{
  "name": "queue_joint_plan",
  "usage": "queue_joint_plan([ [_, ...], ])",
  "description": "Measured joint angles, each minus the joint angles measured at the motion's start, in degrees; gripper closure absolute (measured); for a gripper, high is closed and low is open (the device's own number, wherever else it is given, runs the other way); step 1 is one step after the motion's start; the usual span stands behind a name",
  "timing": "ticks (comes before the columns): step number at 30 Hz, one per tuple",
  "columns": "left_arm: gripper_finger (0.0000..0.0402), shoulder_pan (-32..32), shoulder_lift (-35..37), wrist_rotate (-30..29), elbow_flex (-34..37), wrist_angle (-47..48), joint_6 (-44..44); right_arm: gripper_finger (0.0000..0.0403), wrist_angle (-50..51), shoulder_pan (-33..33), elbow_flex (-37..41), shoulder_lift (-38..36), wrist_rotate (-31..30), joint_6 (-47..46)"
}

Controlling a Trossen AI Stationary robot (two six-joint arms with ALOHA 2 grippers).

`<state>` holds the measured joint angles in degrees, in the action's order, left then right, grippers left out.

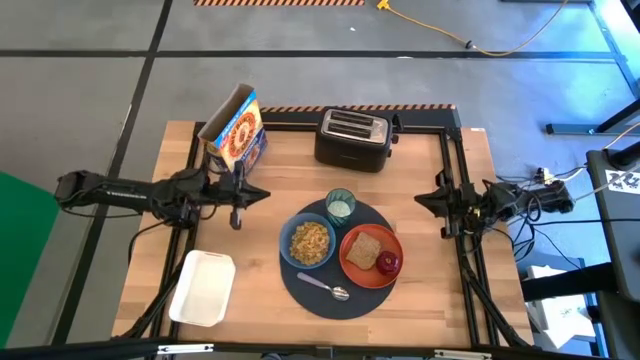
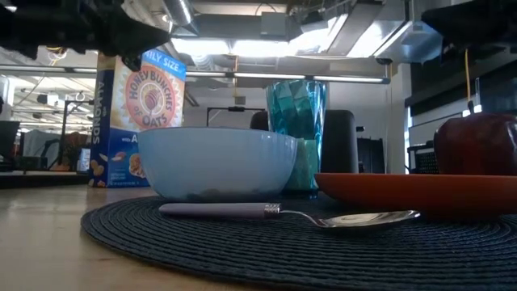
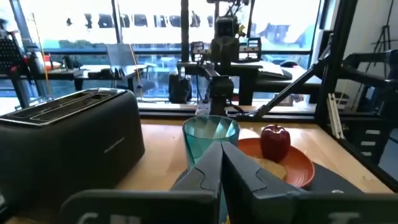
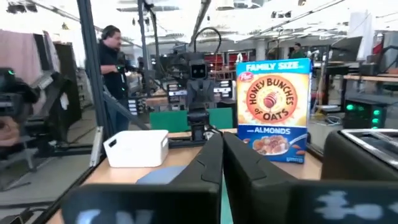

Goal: Arrange a breakfast setting
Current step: Return to Home Position

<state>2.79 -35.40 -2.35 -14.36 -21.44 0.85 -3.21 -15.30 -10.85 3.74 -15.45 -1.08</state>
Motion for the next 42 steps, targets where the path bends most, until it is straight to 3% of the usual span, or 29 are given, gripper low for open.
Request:
queue_joint_plan([
  [5, 0.04, 1.9, 4.3, 0.2, 5.2, -3.1, -0.1, 0.0402, -4.6, 4.4, 2.9, -0.4, 7.3, -1.3],
  [16, 0.0401, 9.0, 16.8, 6.6, 10.8, 3.0, 2.1, 0.0403, -2.4, 12.7, 3.2, 5.5, 11.1, -2.2],
  [23, 0.0401, 12.8, 23.7, 9.2, 13.9, 4.4, 3.6, 0.0403, -7.9, 15.9, 3.2, 10.7, 17.0, -3.2],
  [28, 0.0401, 14.8, 26.0, 11.1, 13.8, 6.8, 4.4, 0.0403, -9.1, 15.7, 3.2, 12.5, 15.0, -2.4],
  [35, 0.0401, 16.1, 27.7, 9.3, 13.9, 9.0, 6.5, 0.0403, -4.1, 15.7, 3.1, 7.7, 14.0, -1.5],
  [42, 0.0401, 16.1, 27.7, 10.0, 13.9, 9.2, 7.8, 0.0403, 3.6, 15.7, 3.1, -3.2, 12.6, -1.6],
])
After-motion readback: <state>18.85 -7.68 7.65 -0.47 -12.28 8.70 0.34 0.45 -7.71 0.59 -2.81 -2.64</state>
